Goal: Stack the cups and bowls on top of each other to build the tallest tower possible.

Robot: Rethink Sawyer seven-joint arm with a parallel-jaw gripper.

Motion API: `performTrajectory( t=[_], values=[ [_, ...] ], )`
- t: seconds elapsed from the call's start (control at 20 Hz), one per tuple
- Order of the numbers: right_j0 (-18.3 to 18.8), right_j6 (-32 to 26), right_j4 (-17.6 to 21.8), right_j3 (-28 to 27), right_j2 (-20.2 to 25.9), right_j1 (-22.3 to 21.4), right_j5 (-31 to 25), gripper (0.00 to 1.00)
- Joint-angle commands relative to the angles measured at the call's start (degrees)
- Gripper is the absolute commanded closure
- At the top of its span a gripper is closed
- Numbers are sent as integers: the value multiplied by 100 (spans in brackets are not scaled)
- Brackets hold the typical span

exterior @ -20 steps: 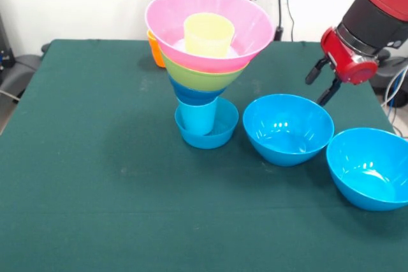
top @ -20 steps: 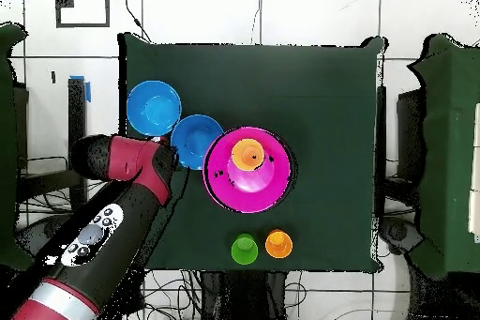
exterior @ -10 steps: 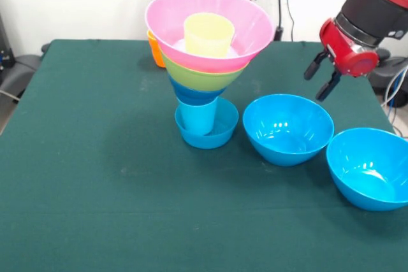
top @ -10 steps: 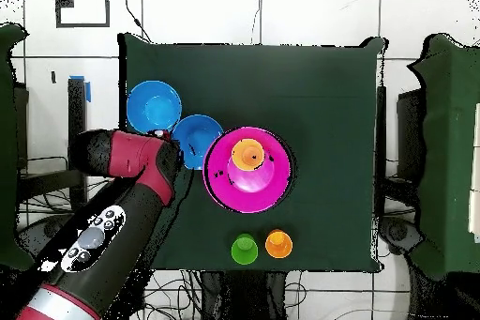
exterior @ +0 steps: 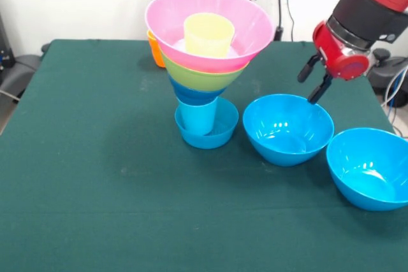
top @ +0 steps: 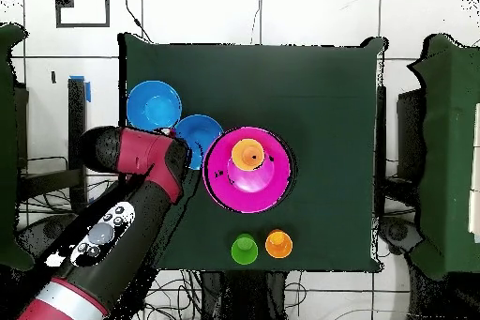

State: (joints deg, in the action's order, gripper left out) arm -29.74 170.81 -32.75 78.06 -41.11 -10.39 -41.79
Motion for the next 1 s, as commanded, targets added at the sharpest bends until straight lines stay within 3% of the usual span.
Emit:
performTrajectory(
  t=[0.05, 0.6, 0.9, 0.95, 1.0],
  values=[
    [187, 1264, -211, -189, 572, 509, 379, 0],
    [271, 1280, -403, -491, 620, 933, 646, 0],
    [235, 1186, -401, -545, 524, 959, 461, 0],
    [237, 1177, -412, -574, 511, 974, 408, 100],
    [236, 1147, -405, -539, 522, 952, 435, 100]
  ],
)
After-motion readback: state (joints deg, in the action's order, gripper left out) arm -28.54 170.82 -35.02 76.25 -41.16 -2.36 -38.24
